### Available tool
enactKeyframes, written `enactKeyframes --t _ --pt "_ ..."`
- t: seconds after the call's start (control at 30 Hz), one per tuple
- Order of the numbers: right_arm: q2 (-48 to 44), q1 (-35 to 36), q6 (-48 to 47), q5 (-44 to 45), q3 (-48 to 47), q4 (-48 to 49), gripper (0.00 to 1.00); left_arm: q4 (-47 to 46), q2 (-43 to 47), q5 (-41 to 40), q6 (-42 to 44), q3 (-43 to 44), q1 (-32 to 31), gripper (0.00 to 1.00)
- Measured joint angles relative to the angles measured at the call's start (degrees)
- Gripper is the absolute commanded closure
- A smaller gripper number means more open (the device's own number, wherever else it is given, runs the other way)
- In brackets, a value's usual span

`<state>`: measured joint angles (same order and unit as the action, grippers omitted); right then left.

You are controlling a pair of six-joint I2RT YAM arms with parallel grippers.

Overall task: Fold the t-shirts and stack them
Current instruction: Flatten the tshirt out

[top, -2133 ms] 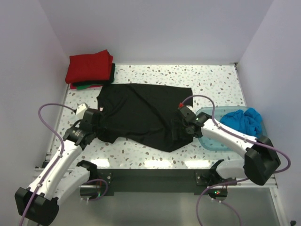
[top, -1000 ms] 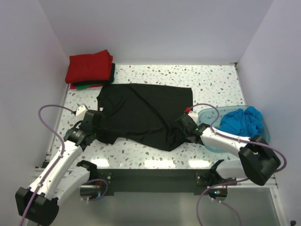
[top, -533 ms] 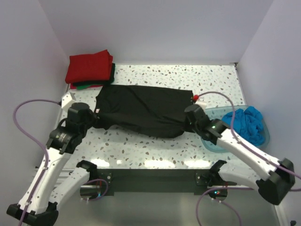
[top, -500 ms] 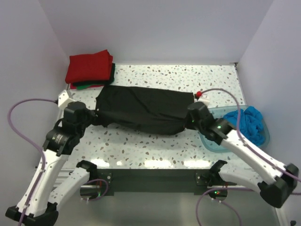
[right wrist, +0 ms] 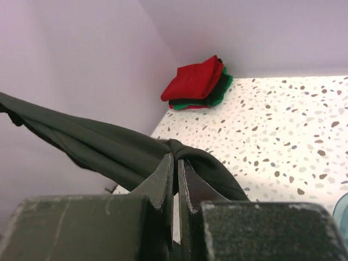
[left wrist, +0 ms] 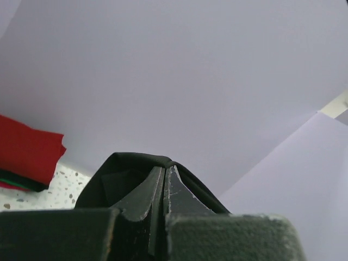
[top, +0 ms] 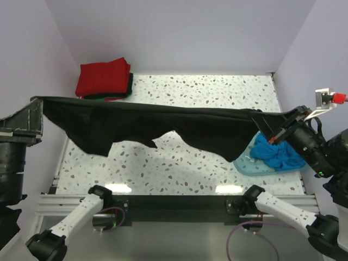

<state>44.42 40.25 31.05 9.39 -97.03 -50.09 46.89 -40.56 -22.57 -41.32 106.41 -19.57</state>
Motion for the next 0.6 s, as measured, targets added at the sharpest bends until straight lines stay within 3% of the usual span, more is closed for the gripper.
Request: enactKeyframes --t 0.17,0.33,0.47,0.6 --pt "0.5 0.1 -1.0 -2.9 -0.3 -0.9 1.0 -0.3 -0.9 0.4 1.5 0.8 0.0 1.0" --pt "3.2 0.1 -1.8 1.3 4.9 -0.9 1.0 -4.1 -5.0 -3.3 2.2 -7.4 0.0 1.0" --pt "10.5 -0.5 -2.2 6.3 10.0 0.7 1.0 -7.7 -15.6 -8.1 2.4 -15.0 0.1 1.0" --pt "23.5 -8.6 -2.4 1.1 15.9 8.2 1.0 -14.8 -32.0 -6.0 2.6 -23.0 3.4 1.0"
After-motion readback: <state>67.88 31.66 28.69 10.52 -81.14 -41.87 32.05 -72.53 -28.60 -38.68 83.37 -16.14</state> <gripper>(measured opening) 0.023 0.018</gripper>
